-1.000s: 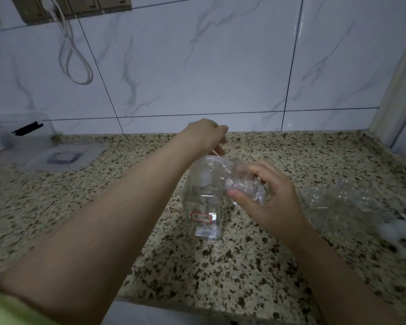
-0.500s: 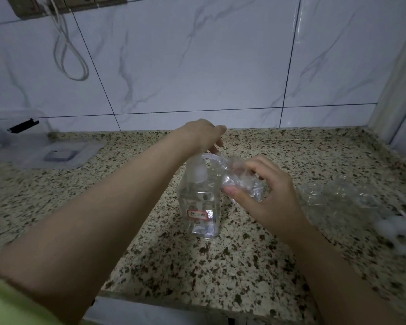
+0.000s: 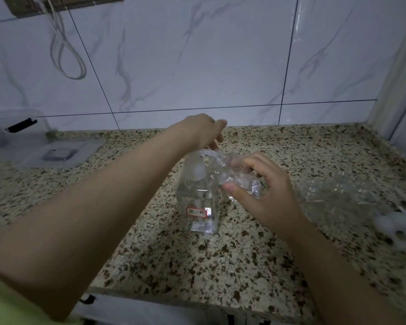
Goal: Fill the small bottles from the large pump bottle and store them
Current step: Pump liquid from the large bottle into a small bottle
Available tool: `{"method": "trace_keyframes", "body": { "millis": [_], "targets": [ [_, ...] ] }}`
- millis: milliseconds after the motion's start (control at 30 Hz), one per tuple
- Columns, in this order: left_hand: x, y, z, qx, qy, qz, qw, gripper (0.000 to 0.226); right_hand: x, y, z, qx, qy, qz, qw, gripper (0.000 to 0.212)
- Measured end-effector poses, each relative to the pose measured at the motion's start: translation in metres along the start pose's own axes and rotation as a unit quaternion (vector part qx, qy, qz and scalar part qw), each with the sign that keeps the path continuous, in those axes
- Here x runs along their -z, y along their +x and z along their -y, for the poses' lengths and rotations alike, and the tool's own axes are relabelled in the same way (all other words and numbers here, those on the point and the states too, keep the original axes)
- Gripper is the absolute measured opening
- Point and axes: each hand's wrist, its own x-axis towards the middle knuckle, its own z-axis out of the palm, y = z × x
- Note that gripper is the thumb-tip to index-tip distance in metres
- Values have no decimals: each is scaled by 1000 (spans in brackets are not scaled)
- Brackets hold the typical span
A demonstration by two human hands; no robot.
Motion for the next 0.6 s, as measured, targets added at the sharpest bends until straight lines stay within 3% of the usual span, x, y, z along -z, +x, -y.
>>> {"method": "trace_keyframes", "body": {
  "millis": [433, 600],
  "targets": [
    [1, 1, 1, -6, -48, 26, 999, 55, 0, 0, 0, 4, -9, 1, 1000, 36],
    [2, 1, 2, -11, -9, 18, 1000, 53, 1, 0, 3, -1, 0, 3, 1000, 35]
  ]
}}
